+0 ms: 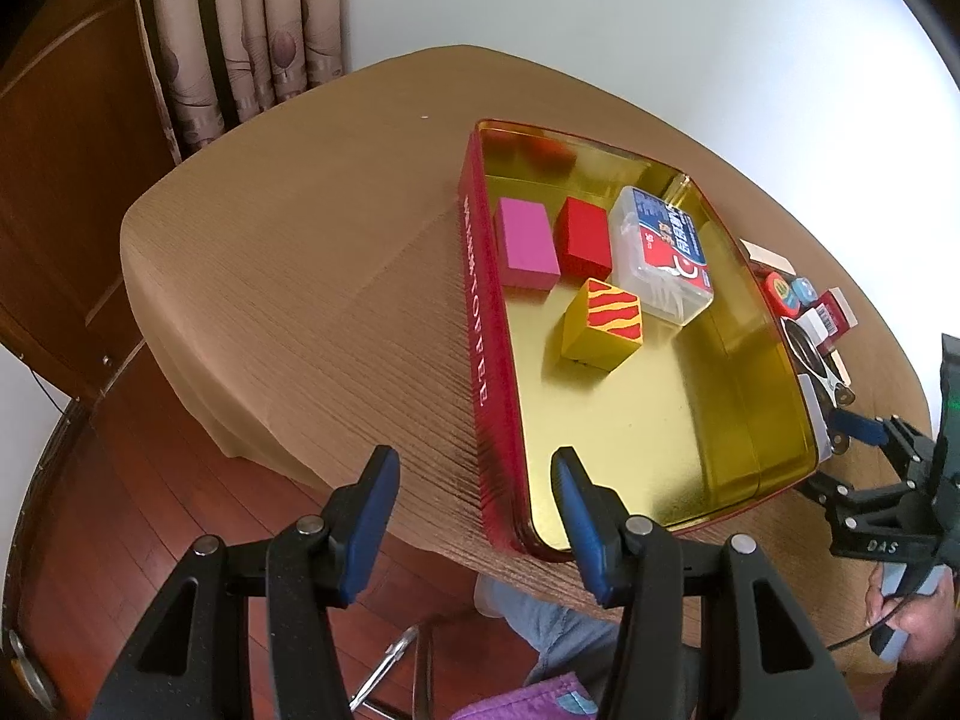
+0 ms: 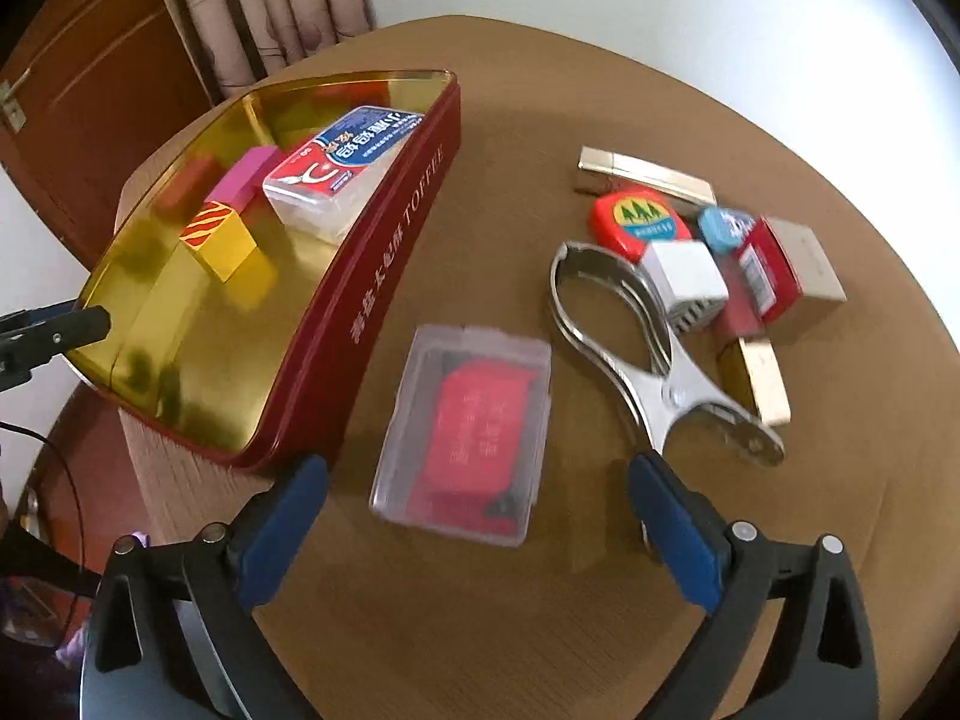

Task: Organize rigid objects
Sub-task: 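Lift the clear plastic box off the table with the right tool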

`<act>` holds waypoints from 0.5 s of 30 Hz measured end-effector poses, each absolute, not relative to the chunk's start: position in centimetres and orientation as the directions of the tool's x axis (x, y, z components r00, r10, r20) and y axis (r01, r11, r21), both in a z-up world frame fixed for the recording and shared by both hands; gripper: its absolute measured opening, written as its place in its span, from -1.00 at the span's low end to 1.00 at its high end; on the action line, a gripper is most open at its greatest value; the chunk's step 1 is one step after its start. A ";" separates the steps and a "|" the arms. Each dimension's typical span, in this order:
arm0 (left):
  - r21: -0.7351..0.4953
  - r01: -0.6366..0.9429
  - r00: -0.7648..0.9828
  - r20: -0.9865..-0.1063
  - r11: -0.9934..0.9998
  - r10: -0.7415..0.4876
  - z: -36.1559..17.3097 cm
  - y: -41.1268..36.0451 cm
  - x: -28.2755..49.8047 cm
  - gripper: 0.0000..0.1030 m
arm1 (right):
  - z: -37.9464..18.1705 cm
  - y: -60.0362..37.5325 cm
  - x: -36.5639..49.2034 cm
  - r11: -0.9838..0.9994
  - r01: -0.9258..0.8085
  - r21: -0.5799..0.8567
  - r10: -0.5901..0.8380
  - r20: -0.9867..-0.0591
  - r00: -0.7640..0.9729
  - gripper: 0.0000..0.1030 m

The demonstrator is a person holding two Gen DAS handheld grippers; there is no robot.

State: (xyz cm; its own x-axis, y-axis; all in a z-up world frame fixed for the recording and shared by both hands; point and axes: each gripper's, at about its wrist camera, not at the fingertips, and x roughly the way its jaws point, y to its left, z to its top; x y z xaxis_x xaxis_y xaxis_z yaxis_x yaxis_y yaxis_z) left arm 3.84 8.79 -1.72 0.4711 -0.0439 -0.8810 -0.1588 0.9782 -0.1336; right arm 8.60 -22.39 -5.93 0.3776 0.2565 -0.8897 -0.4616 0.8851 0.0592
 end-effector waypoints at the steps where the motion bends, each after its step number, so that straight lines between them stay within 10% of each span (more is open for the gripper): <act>1: -0.134 -0.159 0.471 -0.881 0.978 -0.044 -1.7 8.8 3.8 0.04 | -6.2 -22.3 8.9 0.882 -0.468 0.057 0.254 -0.894 0.369 0.77; 5: -0.125 -0.157 0.474 -0.880 0.980 -0.036 -1.7 8.7 3.9 0.04 | -6.6 -21.7 9.1 0.871 -0.490 0.028 0.233 -0.902 0.363 -0.01; 15: -0.110 -0.093 0.627 -0.779 0.990 -0.028 2.0 7.3 2.1 0.04 | -4.3 -30.1 3.7 0.925 -0.299 0.234 0.346 -0.843 0.411 -0.02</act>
